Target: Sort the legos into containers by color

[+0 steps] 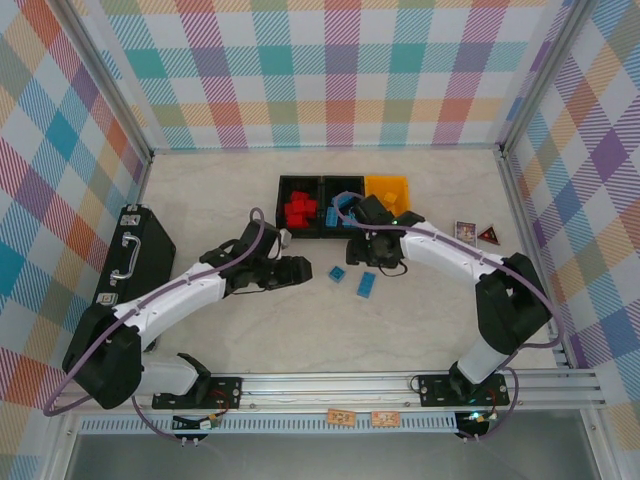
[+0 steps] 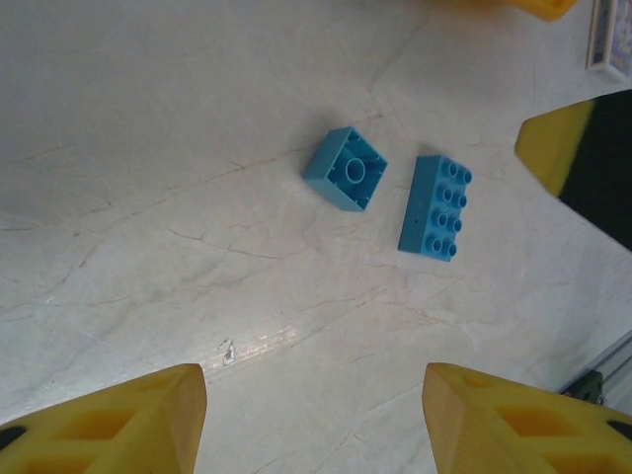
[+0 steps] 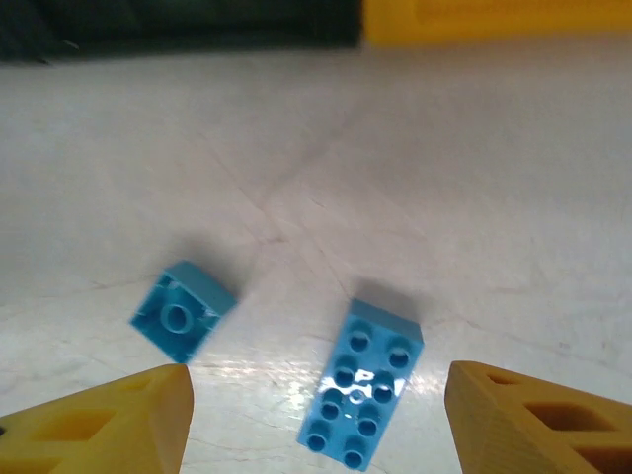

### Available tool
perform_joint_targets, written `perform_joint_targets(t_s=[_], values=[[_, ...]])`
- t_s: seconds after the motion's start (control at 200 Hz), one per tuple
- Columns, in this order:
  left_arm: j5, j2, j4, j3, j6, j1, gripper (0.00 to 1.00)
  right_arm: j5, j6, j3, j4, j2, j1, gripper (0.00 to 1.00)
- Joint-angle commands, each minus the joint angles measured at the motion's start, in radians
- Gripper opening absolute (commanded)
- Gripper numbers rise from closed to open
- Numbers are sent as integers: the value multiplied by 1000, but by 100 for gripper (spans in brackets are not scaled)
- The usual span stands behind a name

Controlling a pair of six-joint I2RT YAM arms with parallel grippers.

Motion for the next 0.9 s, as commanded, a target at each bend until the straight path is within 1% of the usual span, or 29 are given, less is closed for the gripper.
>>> perform_joint_targets(t_s=[0.0, 0.33, 0.49, 0.555, 0.695, 0.785, 0.895], values=[[12, 9, 22, 24, 24, -22, 60, 5, 90, -48, 34, -6, 1, 69], [-5, 27, 29, 13, 18, -42, 60, -56, 147, -117, 93, 60, 15, 68], [-7, 44, 34, 15, 8, -47, 60, -66, 161, -122, 98, 102, 18, 63], [-9, 51, 39, 15, 5, -50, 60, -70, 162, -123, 102, 110, 18, 59], [-8, 69, 40, 20, 2, -53, 59, -69, 148, -120, 103, 109, 20, 42], [-9, 75, 40, 24, 1, -55, 59, -62, 137, -112, 94, 103, 20, 33], [-11, 78, 44, 28, 0, -57, 59, -50, 122, -99, 77, 87, 22, 28]])
